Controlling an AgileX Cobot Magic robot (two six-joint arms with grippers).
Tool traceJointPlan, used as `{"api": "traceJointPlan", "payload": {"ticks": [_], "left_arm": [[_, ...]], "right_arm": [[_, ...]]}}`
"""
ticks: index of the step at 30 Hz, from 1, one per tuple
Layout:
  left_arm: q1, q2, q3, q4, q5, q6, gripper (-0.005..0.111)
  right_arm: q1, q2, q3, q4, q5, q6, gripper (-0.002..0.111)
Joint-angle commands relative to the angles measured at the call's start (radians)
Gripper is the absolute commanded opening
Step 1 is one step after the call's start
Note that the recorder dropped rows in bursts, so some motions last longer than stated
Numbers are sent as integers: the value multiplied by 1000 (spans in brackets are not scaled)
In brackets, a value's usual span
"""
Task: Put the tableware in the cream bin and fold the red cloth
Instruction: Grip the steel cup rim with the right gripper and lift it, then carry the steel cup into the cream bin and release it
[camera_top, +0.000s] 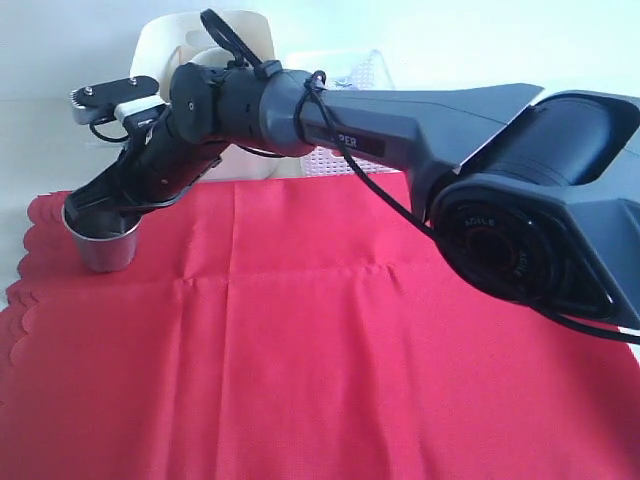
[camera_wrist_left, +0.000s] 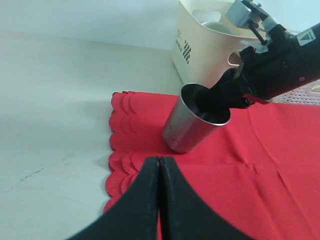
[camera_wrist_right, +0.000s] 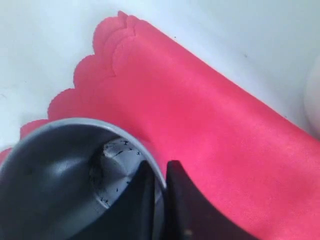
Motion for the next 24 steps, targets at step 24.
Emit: {"api": "traceJointPlan", "payload": {"ticks": [24], "left_arm": [[1, -6, 4, -7, -8, -2, 0]], "right_arm": [[0, -418, -7, -723, 88, 282, 0]]}}
